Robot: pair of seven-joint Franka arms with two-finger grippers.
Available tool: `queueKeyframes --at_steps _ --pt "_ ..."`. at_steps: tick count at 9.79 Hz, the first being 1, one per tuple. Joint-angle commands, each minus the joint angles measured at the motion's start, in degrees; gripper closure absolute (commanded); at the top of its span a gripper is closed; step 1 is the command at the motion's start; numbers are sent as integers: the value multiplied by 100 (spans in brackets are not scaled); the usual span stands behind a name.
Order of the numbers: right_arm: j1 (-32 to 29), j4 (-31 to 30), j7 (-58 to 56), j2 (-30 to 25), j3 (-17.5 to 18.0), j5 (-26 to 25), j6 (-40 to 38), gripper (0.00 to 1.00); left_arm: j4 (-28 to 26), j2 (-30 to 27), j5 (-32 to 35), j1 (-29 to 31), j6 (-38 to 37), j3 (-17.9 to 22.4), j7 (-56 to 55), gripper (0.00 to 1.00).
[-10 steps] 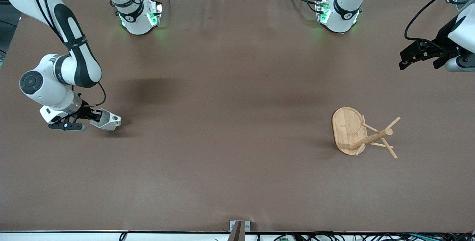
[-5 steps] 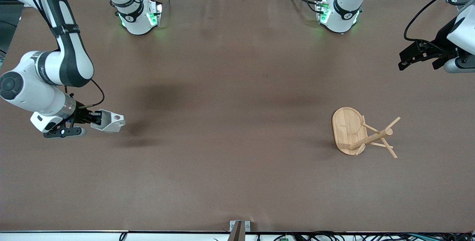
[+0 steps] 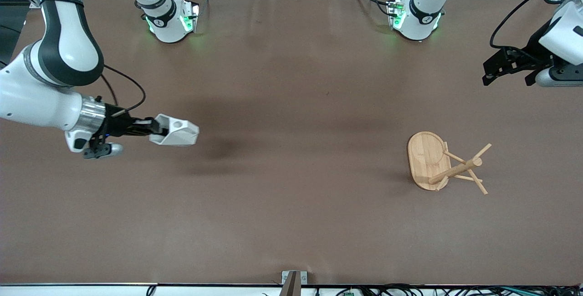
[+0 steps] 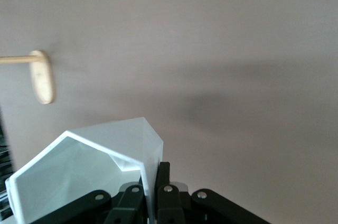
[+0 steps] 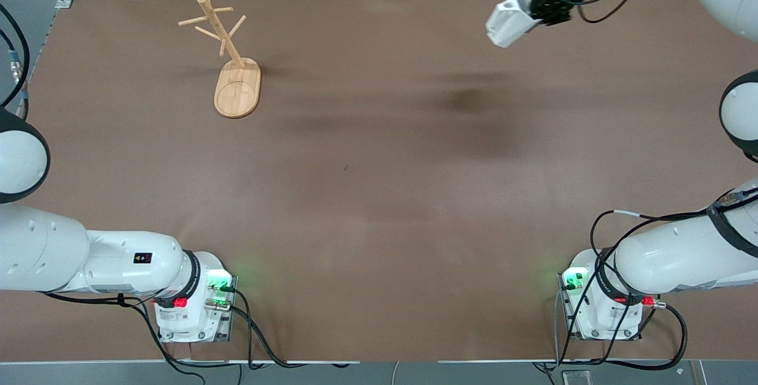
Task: Hang cup on rack
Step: 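Lift the cup with the right gripper toward the table middle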
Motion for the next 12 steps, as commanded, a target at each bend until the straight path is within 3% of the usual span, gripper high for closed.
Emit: queueKeyframes --at_steps 1,4,5,7,9,12 --pt "639 -297 -65 -50 -27 1623 228 100 41 223 8 -92 49 -23 47 0" --pt "1307 -640 -774 -24 -27 3532 186 100 41 233 -221 -137 75 -189 800 0" --pt "1501 -772 -1317 3 -27 4401 177 100 41 197 -247 -128 67 -338 1308 0" --pt "1975 -843 -1769 125 -27 5511 186 100 -29 197 -702 -128 23 -576 2468 0" --pt "2285 -843 -2191 301 -27 6305 177 100 23 180 -1115 -137 23 -978 2526 0" --pt "2601 -843 -2228 354 -27 6843 168 100 259 223 -1136 -163 198 -1970 2490 0"
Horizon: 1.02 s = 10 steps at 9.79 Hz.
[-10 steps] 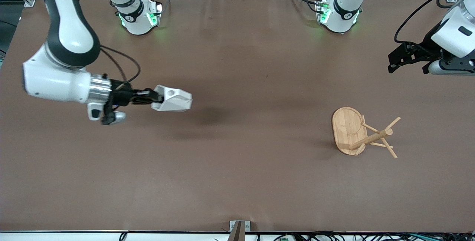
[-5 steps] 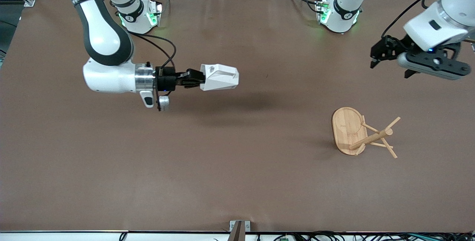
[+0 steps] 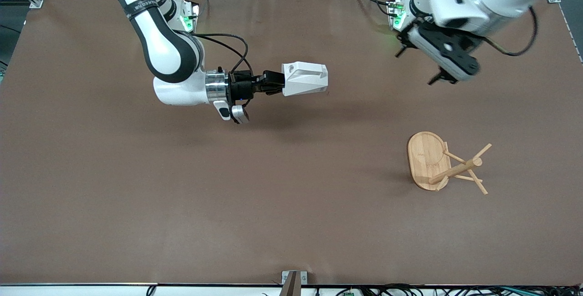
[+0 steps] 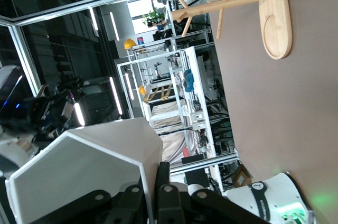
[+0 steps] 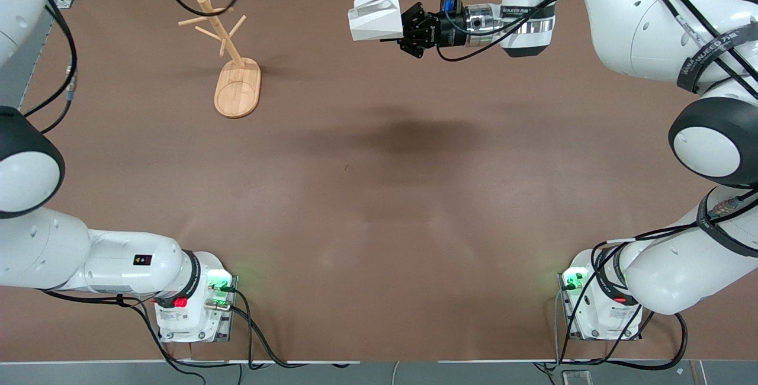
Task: Hang cup on rack
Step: 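Lift the cup with the right gripper toward the table middle, then grasp the cup with the left gripper while the right gripper holds it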
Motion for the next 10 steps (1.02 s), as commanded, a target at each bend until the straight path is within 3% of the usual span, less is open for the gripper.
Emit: queueKeyframes --at_steps 1,5,6,8,10 --pt "140 -66 -120 -30 -42 322 -22 100 126 97 69 8 24 -675 53 0" --pt "149 -74 -261 93 -42 323 -22 100 179 385 736 -18 478 -1607 132 0" --pt "158 -74 -261 102 -42 323 -22 100 284 656 807 -79 620 -1723 141 0" --pt "166 -74 -261 102 -42 331 -30 100 564 1201 1796 -745 648 -1733 158 0" --pt "166 -74 -270 102 -42 331 -22 100 698 1537 2064 -827 717 -1741 534 0"
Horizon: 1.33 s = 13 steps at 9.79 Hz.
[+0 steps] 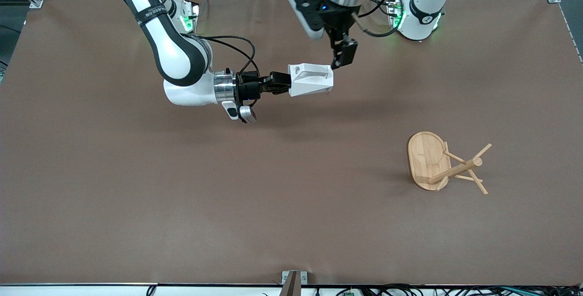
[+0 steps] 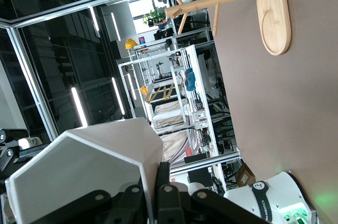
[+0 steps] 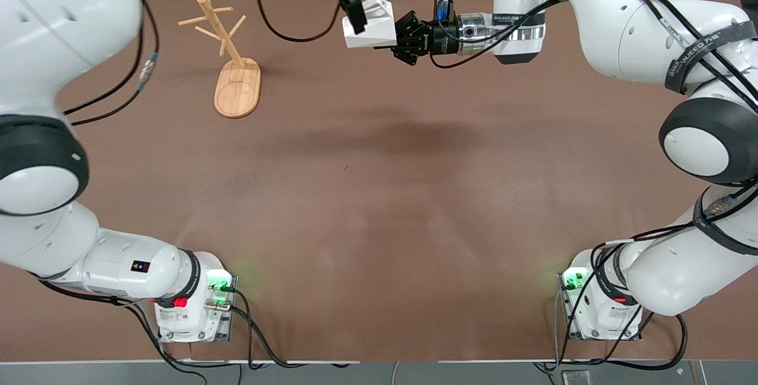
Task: Hang cup on rack
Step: 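Grasp the cup with the left gripper while the right gripper holds it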
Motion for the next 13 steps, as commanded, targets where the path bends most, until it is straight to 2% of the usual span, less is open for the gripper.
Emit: queueKeyframes --at_steps 1,8,13 --pt "57 -72 -144 -59 -33 200 -18 100 153 371 202 -2 79 -35 432 0" --pt "57 -72 -144 -68 -33 200 -18 99 100 644 131 104 124 -26 1302 0" --pt "57 -72 -144 -68 -24 226 -18 99 74 881 114 104 124 -26 1303 0"
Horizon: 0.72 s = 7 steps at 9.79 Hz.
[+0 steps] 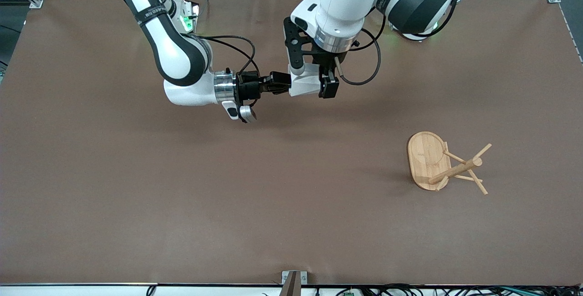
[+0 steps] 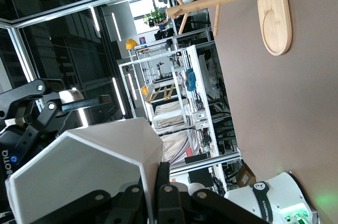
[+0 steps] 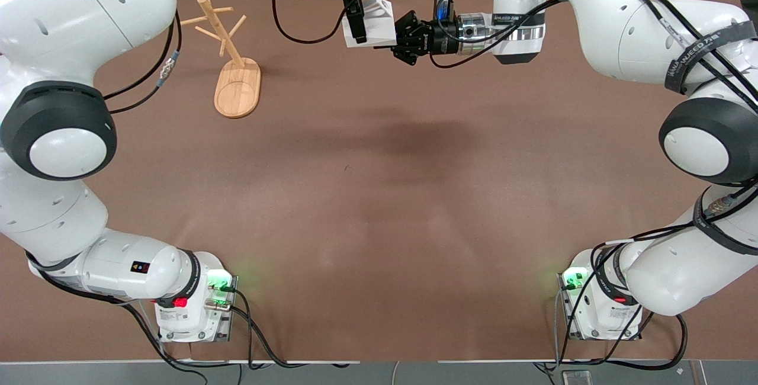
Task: Hang cup on rack
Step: 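Grasp the cup with the left gripper while the right gripper holds it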
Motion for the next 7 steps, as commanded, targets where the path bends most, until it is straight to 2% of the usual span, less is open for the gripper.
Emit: queueKeyframes --at_steps 1,3,5,6,7 --pt "55 -74 -136 -68 -23 205 -18 99 -120 123 34 19 -12 -32 91 4" --pt "55 -74 -171 -68 -23 205 -18 99 -121 123 51 10 -12 -32 91 36" --pt "55 -74 -171 -68 -23 205 -18 99 -121 114 51 1 -12 -32 30 75" --pt "55 -74 -171 -68 -31 205 -18 99 -121 114 43 1 -12 -32 3 88" --pt "55 -74 -171 -68 -23 205 -18 99 -112 88 51 10 -12 -32 29 89"
